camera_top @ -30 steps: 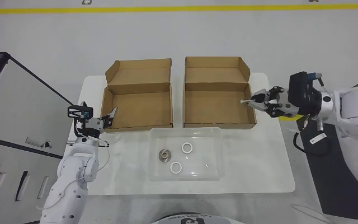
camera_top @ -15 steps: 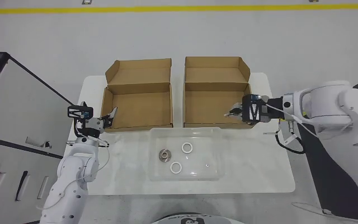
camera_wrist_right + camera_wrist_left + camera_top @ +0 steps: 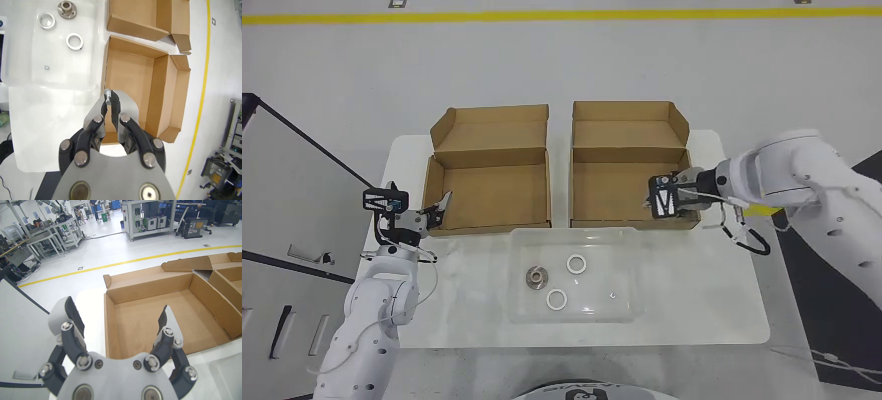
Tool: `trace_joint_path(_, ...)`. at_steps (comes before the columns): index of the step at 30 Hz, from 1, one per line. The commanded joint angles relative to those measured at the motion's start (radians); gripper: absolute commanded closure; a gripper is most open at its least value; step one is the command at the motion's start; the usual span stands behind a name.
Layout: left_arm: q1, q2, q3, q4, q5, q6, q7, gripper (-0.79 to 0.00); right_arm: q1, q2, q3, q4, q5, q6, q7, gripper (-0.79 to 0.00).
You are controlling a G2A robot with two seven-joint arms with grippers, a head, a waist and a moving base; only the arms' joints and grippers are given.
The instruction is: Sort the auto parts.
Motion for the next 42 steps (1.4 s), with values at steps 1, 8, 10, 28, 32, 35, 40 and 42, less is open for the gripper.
trace_joint_path(1,0.0,0.0,0.0,0.0,0.0,0.0,0.0,-0.785,0.055,0.0,-0.063,0.027,-0.023,0.0,-0.028,0.0)
trace_joint_path(8,0.0,0.0,0.0,0.0,0.0,0.0,0.0,-0.785,0.213,-0.009,-0.292,0.088,-0.118,0.0,-0.13,0.0)
trace_joint_path(10,0.0,0.0,0.0,0.0,0.0,0.0,0.0,-0.785,0.249,-0.013,-0.344,0.106,-0.143,0.0,-0.163,0.0)
trace_joint_path(28,0.0,0.0,0.0,0.0,0.0,0.0,0.0,-0.785,0.447,-0.111,-0.628,0.37,-0.323,0.0,-0.411,0.0)
trace_joint_path(32,0.0,0.0,0.0,0.0,0.0,0.0,0.0,-0.785,0.45,-0.136,-0.628,0.416,-0.323,0.0,-0.405,0.0)
trace_joint_path(35,0.0,0.0,0.0,0.0,0.0,0.0,0.0,-0.785,0.45,-0.153,-0.628,0.446,-0.316,0.0,-0.399,0.0)
trace_joint_path(40,0.0,0.0,0.0,0.0,0.0,0.0,0.0,-0.785,0.443,-0.181,-0.628,0.481,-0.309,0.0,-0.384,0.0)
trace_joint_path(42,0.0,0.0,0.0,0.0,0.0,0.0,0.0,-0.785,0.437,-0.193,-0.628,0.495,-0.305,0.0,-0.376,0.0)
